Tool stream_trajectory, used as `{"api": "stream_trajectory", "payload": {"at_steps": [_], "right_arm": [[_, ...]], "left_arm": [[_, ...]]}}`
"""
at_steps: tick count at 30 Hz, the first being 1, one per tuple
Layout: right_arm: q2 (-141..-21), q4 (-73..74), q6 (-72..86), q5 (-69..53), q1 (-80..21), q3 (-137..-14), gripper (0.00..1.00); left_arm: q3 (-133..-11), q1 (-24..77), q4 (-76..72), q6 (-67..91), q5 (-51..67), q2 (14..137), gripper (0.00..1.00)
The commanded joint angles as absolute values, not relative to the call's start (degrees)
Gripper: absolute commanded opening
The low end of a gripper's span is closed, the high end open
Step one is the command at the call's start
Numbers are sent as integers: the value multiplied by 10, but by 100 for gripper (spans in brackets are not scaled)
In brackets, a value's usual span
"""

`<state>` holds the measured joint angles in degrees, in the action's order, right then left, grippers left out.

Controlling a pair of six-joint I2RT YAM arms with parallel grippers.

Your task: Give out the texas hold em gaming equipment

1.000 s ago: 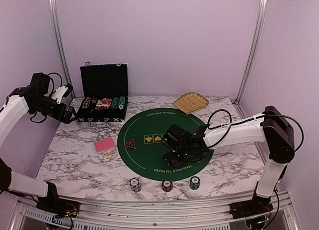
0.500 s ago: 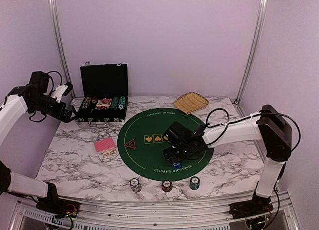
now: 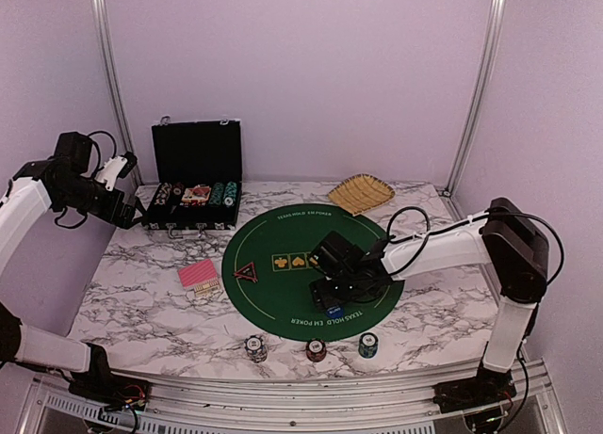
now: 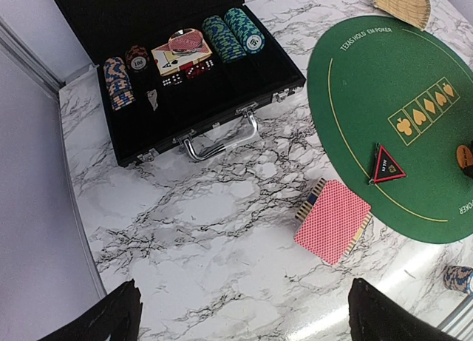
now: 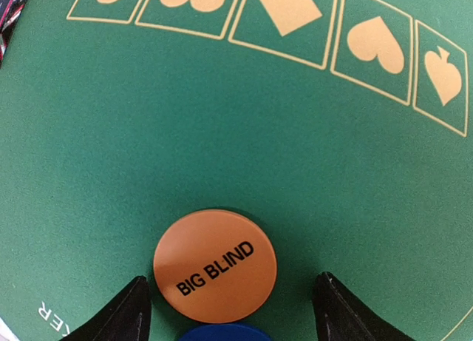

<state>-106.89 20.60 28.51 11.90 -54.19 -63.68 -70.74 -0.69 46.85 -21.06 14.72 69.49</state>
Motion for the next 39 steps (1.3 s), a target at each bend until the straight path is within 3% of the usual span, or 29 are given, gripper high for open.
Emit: {"api": "stream_trajectory", "payload": {"at_steps": [1,6,13,26,39], "right_arm": [[-1070,205,294,118,-558,-632,74],[-1079,204,306,126,-564,-627,71],[-1083,215,313,158,-569,-637,56],[-1113,224,312,210,-562,-676,46],[-1198,198,279,241,-481,-782,40]], "left_arm": [[-721,-4,483,-213,147,696,99],[-722,-4,483,-214,146,694,99],[-721,-4,483,-215,142,689,99],[-721,-4,492,-228,140,687,99],[-724,-4,504,-241,143,686,99]]}}
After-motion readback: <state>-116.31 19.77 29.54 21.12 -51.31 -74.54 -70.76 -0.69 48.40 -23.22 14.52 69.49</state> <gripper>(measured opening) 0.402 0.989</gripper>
